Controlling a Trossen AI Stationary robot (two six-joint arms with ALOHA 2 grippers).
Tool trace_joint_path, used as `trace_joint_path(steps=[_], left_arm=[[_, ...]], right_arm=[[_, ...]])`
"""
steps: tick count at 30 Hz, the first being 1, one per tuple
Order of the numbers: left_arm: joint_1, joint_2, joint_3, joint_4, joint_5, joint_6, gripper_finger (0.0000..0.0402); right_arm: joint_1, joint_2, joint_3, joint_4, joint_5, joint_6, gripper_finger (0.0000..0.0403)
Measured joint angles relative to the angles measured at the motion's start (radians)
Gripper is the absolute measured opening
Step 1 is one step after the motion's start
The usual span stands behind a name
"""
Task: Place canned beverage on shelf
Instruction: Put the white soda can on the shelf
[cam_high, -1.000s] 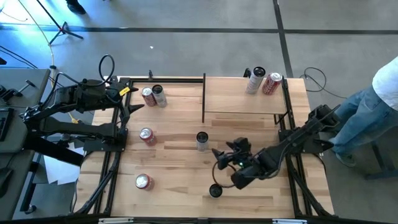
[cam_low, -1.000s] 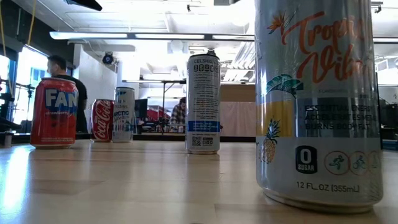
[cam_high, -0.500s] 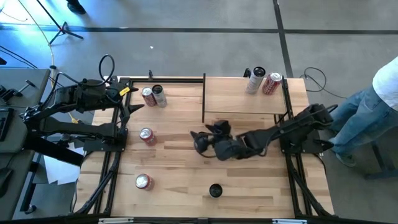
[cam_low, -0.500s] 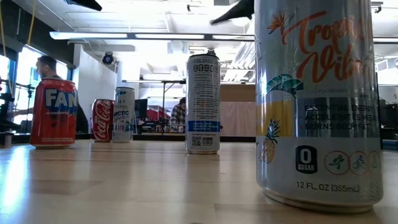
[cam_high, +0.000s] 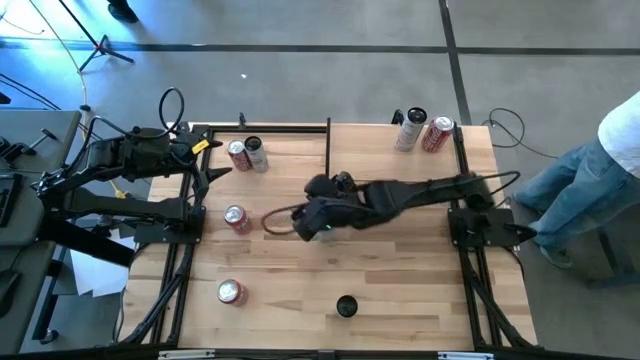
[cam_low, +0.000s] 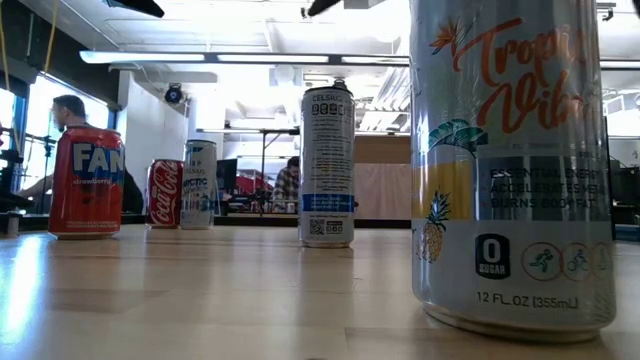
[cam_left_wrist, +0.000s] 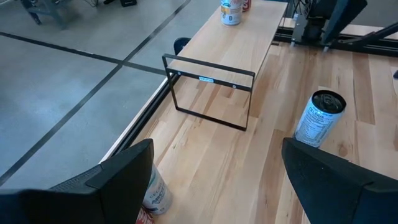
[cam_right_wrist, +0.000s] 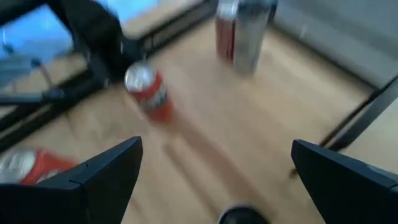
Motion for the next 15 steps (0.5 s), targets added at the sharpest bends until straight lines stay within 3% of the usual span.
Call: trace_joint_path(steps=[4, 8, 11, 15], left_arm=[[0.0, 0.0, 0.0, 0.0, 0.0, 0.0, 0.0335], [0.0, 0.0, 0.0, 0.0, 0.0, 0.0, 0.0335], [0.0, 0.0, 0.0, 0.0, 0.0, 0.0, 0.0335], [0.0, 0.0, 0.0, 0.001, 0.0, 0.0, 0.0335]], right_arm=[[-0.05, 0.084, 0.162, -0.191, -0.21, 0.072, 0.04], [-0.087, 0.067, 0.089, -0.195, -0.363, 0.115, 0.04], [-0.099, 0.066, 0.078, -0.23, -0.407, 0.122, 0.04], [-0.103, 0.066, 0.078, -0.262, -0.38, 0.108, 0.04]])
